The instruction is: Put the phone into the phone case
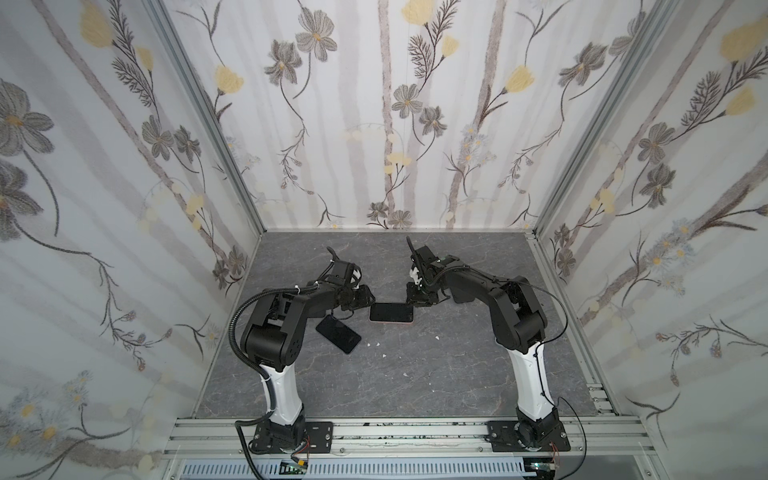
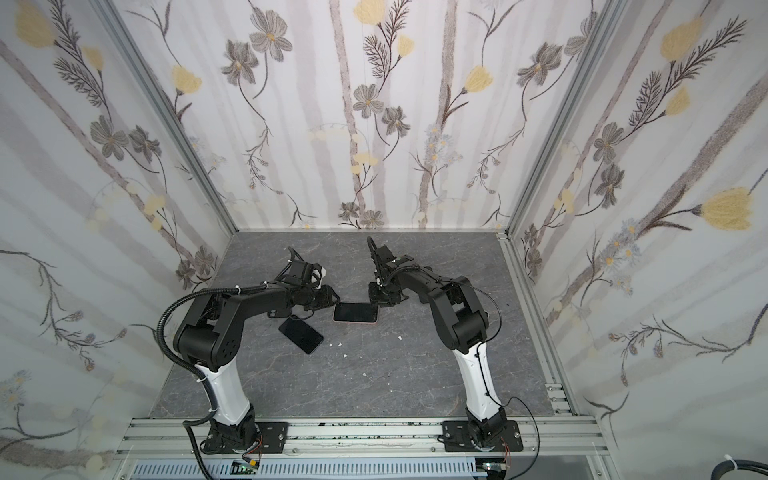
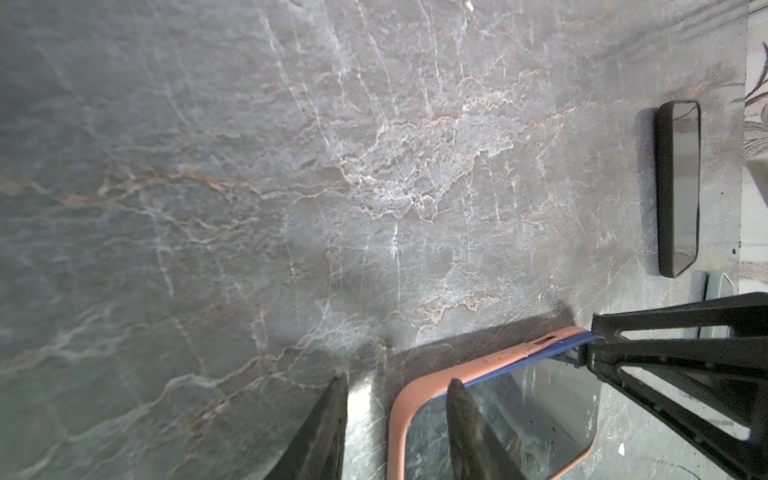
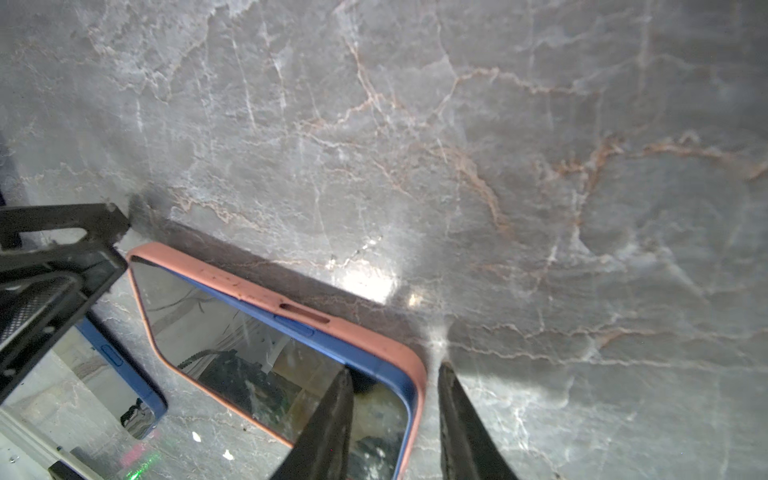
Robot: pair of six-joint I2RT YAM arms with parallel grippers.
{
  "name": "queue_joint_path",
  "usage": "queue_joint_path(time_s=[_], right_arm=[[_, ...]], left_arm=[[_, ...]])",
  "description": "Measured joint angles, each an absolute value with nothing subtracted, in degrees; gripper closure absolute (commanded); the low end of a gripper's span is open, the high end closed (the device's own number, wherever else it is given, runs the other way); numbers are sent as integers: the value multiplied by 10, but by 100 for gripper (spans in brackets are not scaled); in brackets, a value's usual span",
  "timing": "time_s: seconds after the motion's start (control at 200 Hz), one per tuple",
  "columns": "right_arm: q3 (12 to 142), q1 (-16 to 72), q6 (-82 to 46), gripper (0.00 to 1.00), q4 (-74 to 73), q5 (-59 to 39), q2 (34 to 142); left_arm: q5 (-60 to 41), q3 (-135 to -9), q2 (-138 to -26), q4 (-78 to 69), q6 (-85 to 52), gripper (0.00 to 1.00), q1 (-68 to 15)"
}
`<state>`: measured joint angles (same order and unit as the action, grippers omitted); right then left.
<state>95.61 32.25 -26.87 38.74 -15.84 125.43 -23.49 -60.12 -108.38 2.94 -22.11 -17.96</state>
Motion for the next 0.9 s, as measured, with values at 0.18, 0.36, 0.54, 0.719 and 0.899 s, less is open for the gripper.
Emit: queue_joint_path(time_s=[0.18,0.36,0.54,0.719,0.899], right_arm=[[950,322,-269,66,375,-171,1256],[948,322,-269,69,372,-172,1256],[948,321,-269,72,372,-172,1256],[949,320,-269,74,372,-172,1256],[939,320,-269,72,364,-172,1250]], left_arm=[[-239,-594,-1083,15,-225,59,-183],[-240,-593,-1083,13,-227,60,-183],[-240,-593,-1083,13,-227,61,-183],[-240,-592,-1083,14,-227,63,-184],[-240,-591,-1082,13,-227,63,-185]])
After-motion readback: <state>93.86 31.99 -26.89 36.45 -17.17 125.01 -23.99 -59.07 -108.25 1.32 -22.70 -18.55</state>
